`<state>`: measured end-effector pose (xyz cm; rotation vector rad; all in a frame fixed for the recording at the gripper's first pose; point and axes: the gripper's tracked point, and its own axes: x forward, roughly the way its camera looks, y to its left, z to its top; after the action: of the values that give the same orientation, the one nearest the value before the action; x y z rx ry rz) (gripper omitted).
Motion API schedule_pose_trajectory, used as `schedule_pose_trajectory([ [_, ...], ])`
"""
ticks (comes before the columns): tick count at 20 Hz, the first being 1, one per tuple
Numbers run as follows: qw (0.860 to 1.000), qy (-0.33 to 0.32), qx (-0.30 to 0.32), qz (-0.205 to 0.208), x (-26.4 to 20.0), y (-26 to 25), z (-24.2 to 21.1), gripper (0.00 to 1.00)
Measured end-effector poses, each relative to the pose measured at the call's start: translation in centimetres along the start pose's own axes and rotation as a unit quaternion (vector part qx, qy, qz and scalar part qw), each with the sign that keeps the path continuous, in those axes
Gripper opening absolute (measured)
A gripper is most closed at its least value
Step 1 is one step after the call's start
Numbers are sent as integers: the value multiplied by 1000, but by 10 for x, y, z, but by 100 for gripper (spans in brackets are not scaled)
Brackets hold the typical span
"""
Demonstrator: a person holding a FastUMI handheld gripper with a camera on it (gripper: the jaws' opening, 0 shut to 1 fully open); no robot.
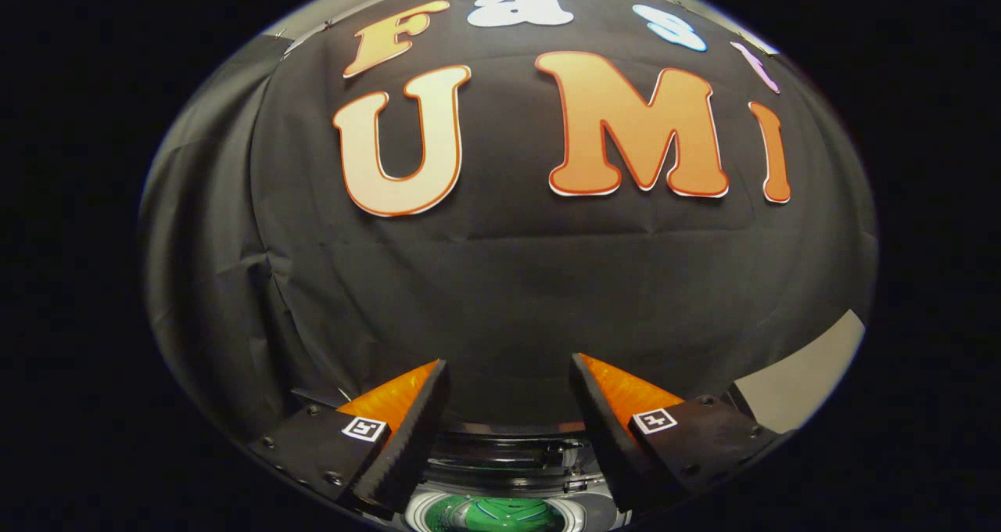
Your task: Put the clothes into the washing machine and then close the washing machine lid.
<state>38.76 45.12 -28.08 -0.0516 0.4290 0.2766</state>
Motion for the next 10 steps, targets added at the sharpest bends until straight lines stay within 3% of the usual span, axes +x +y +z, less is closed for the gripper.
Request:
schedule_pose_trajectory([
  [4,1000,5,-24,-5,23,-2,-13,98],
  [7,999,35,-8,-9,30,-5,-39,98],
  [8,1000,-13,-3,-12,42,-5,-27,99],
  [10,1000,-3,-1,-8,32,-8,-34,99],
])
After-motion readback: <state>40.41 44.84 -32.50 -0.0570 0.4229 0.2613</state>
